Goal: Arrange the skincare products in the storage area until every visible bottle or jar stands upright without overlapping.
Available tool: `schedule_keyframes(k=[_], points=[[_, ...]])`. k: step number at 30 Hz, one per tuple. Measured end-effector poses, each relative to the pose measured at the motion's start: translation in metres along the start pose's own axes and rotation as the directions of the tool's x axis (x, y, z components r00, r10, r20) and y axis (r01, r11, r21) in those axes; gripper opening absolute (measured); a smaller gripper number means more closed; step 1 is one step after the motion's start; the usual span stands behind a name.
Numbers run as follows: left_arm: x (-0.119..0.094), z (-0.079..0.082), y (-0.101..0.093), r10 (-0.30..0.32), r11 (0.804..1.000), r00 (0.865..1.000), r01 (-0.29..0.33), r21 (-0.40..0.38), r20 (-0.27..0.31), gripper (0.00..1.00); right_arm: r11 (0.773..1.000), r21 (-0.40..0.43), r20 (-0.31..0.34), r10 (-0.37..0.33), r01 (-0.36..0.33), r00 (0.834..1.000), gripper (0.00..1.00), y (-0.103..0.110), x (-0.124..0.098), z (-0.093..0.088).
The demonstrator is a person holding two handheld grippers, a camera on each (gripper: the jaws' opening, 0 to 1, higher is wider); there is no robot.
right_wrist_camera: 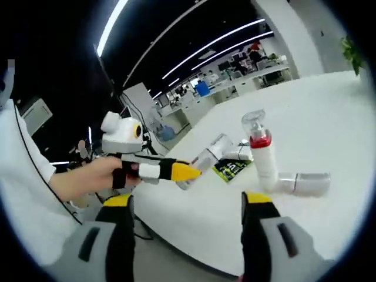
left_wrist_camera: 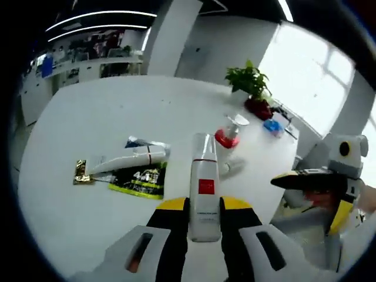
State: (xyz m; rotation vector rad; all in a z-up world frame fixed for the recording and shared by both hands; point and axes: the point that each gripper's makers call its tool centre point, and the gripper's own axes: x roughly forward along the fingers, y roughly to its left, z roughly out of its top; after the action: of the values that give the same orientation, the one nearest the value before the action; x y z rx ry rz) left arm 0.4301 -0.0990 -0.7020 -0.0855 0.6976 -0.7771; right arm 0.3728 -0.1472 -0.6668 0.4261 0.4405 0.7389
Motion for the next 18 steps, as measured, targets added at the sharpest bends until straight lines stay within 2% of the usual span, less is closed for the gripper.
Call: schedule_keyframes(k=[4,7,11,14,15,17,18], points=[[-0.010,0.014,-0.013,-0.014,0.994,0.998,0.007,0.109,0.060,0.16,0.999,0.029,0.044,0.028,-0.030,0.999,0.72,0.008,0.012,0.009],[-0.019,0.019,-0.022,-0.016,0.988,0.996,0.002,0.153,0.088,0.17,0.995,0.082,0.082,0.052,-0.058,0.995,0.71,0.014,0.020,0.014],[-0.028,0.019,-0.028,-0.009,0.966,0.995,-0.017,0.256,0.101,0.17,0.971,0.218,0.175,0.061,-0.099,0.983,0.66,0.015,0.026,0.022],[-0.032,0.015,-0.036,-0.027,0.956,0.994,-0.005,0.294,0.107,0.17,0.948,0.299,0.218,0.040,-0.106,0.975,0.60,0.009,0.028,0.024],[-0.033,0.013,-0.039,-0.033,0.949,0.993,-0.004,0.316,0.111,0.17,0.938,0.330,0.243,0.025,-0.107,0.970,0.58,0.005,0.028,0.027],[-0.034,0.009,-0.040,-0.020,0.922,0.995,-0.019,0.386,0.098,0.17,0.924,0.366,0.268,0.010,-0.111,0.963,0.52,0.000,0.029,0.030],[-0.035,0.006,-0.042,-0.021,0.909,0.996,-0.019,0.417,0.092,0.17,0.927,0.359,0.268,0.012,-0.111,0.963,0.48,-0.001,0.029,0.029]])
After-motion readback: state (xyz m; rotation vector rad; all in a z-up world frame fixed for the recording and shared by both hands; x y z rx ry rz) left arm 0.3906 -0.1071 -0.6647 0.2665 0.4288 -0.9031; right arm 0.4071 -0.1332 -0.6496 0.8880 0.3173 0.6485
